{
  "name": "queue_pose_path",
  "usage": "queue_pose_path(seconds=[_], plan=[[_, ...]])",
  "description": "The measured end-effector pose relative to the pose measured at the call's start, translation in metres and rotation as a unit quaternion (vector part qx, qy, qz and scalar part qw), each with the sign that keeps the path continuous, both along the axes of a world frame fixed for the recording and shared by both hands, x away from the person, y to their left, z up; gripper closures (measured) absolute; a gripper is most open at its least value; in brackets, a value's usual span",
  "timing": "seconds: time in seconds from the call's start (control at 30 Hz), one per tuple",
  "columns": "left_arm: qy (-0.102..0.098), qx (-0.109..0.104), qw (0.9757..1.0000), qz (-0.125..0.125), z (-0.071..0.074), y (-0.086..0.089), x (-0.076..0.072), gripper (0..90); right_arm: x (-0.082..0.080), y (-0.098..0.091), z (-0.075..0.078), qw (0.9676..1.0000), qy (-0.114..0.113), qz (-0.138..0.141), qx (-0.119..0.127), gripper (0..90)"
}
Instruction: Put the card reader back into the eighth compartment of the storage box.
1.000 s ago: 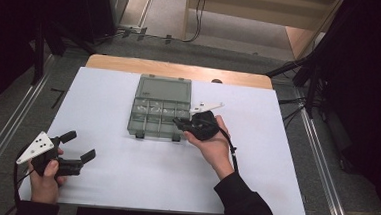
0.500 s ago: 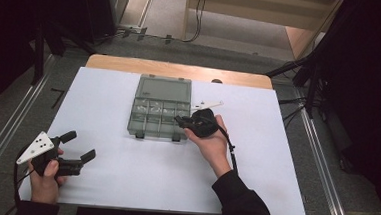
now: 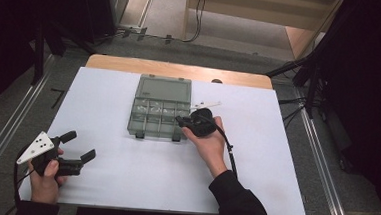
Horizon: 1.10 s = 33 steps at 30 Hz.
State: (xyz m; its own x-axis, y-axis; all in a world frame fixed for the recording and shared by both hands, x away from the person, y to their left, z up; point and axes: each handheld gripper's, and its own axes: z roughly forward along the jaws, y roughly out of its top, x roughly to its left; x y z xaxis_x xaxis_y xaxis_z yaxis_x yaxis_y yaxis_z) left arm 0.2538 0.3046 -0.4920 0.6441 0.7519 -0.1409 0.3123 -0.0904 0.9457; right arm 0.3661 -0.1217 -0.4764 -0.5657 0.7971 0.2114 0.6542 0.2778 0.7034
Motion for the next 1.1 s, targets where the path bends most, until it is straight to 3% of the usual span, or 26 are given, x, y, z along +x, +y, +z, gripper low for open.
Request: queue_pose_path(seconds=[0.3, 0.5, 0.6, 1.1], plan=[[0.000, -0.001, 1.0000, 0.002, 0.000, 0.001, 0.000, 0.0, 0.000, -0.010, 0.006, 0.9991, -0.010, -0.004, 0.041, 41.7], [-0.002, 0.001, 1.0000, 0.003, 0.001, 0.001, 0.001, 0.0, -0.002, -0.014, 0.010, 0.9984, -0.027, -0.014, 0.048, 10.7], [-0.004, 0.006, 1.0000, 0.006, 0.003, 0.000, 0.001, 0.0, -0.004, -0.018, 0.013, 0.9973, -0.038, -0.011, 0.063, 1.1], [-0.001, 0.031, 0.9993, -0.018, 0.013, -0.022, 0.008, 0.0, -0.012, -0.027, 0.016, 0.9949, -0.065, -0.011, 0.076, 0.0]])
